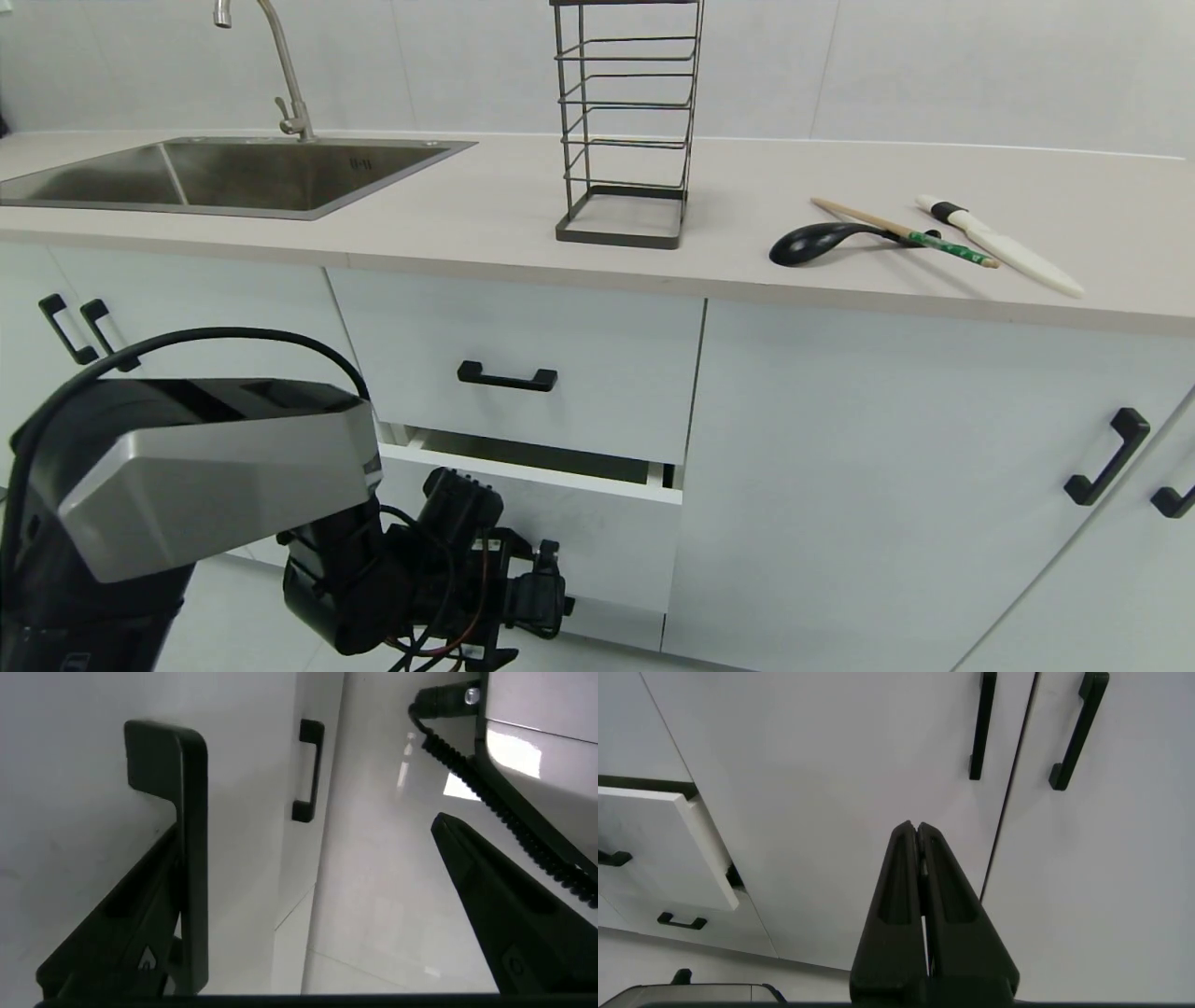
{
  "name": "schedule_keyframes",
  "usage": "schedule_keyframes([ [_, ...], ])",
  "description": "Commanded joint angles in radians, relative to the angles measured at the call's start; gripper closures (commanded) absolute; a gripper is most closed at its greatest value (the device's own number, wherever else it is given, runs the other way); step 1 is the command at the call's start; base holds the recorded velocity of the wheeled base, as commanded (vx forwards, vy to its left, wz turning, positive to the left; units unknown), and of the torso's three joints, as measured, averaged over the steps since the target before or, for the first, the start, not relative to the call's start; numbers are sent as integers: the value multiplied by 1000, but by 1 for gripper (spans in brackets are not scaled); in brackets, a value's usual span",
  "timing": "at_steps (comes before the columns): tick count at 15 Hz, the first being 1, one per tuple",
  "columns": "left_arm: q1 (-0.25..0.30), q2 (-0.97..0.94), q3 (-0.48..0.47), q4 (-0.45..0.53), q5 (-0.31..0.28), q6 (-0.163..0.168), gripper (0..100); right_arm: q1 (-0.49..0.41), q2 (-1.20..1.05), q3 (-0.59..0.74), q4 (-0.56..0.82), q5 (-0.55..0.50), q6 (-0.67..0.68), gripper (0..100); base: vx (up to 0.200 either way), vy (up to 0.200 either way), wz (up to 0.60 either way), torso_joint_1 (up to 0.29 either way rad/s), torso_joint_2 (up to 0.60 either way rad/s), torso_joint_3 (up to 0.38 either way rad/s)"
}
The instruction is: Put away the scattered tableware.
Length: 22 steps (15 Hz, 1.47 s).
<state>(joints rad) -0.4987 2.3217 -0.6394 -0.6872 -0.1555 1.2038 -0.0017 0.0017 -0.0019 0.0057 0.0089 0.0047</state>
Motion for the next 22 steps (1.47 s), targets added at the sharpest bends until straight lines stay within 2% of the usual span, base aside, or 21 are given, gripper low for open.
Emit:
schedule_keyframes([
  [1,-3,-50,26,-21,2,-1,0,0,0,-1,0,0,0,100,0,0,0,0,0,0],
  [6,-66,-380,237,-23,17,-98,0,0,0,0,-1,0,0,100,0,0,0,0,0,0],
  [8,-100,-499,282,-11,22,-145,0,0,1,0,0,0,1,100,0,0,0,0,0,0],
  [10,-115,-545,259,-11,31,-168,0,0,0,0,0,0,0,100,0,0,0,0,0,0],
  [13,-90,-524,184,-11,33,-173,0,0,0,0,0,0,0,100,0,0,0,0,0,0],
  [18,-55,-324,44,-37,34,-171,0,0,1,0,-1,0,0,100,0,0,0,0,0,0],
  [20,-34,-272,10,-38,33,-164,0,0,0,0,0,0,0,100,0,0,0,0,0,0],
  [22,-26,-235,6,-86,33,-162,0,0,0,0,-1,0,0,100,0,0,0,0,0,0],
])
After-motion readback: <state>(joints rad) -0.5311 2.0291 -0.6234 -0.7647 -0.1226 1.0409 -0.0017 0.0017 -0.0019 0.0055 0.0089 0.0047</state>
